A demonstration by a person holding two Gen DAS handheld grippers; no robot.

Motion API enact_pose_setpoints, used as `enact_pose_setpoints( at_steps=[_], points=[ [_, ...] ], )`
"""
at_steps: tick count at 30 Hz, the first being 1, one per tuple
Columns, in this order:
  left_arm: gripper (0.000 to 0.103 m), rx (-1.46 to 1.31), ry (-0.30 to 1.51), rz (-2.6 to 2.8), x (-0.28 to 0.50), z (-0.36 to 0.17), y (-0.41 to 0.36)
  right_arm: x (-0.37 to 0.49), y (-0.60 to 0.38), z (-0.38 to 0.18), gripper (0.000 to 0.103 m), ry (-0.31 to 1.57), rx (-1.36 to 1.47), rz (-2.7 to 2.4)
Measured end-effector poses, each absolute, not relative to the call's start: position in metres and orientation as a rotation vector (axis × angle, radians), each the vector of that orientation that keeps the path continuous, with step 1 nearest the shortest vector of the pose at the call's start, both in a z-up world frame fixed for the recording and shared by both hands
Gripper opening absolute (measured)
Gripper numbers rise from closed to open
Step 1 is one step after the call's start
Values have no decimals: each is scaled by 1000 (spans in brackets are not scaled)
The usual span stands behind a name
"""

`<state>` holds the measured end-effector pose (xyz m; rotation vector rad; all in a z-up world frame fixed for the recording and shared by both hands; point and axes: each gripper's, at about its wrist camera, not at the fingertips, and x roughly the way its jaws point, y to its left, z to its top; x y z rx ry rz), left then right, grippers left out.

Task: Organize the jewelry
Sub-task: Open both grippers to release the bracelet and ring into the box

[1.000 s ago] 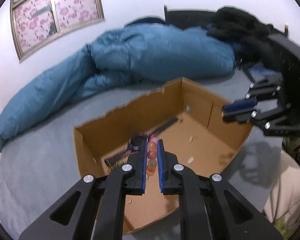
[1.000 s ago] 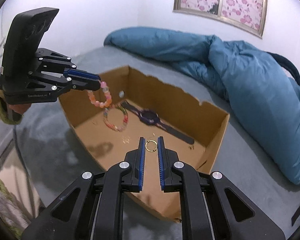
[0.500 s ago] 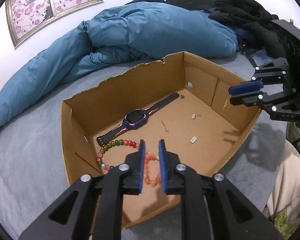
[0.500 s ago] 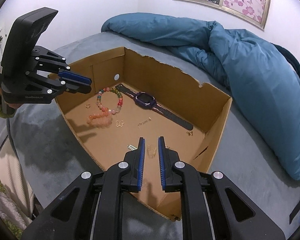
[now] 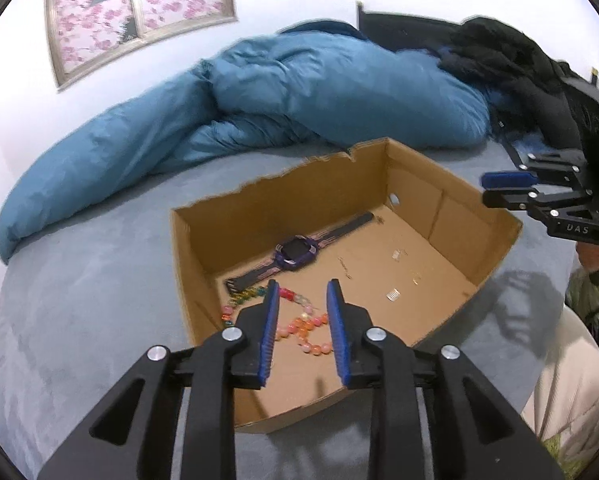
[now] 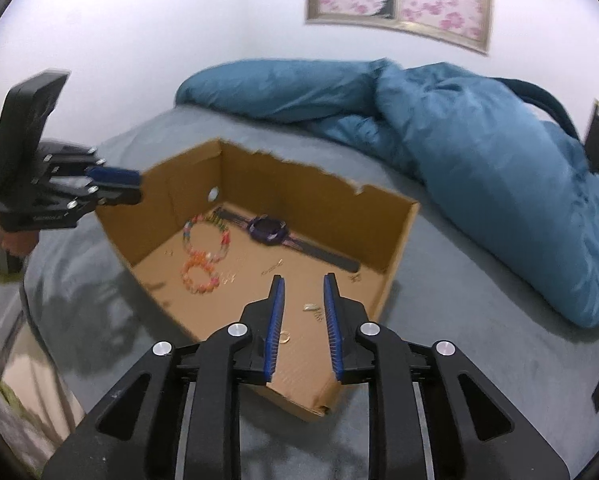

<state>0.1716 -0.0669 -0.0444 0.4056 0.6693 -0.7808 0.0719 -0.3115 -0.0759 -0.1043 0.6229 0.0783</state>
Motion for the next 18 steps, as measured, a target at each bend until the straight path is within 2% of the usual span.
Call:
enact_pose_setpoints(
  at_steps=[1, 3, 5, 14, 16, 18],
  points=[
    [29, 387, 647, -752, 171, -39, -61, 70, -315, -74, 24, 612, -86, 58],
    [43, 342, 620, -709, 172, -30, -49, 67, -321, -72, 26, 599, -50, 20],
    [49, 297, 614, -656, 178, -26, -37, 68, -327, -74, 28, 602, -16, -8],
    [50, 206, 842, -616, 222, -61, -28, 91, -338, -94, 30, 709, 56, -58],
    [46, 217, 868, -606, 226, -68, -31, 96, -341, -95, 29, 733, 71, -66],
    [35, 226, 892, -610, 228, -73, -36, 100, -343, -99, 26, 757, 85, -75]
  ],
)
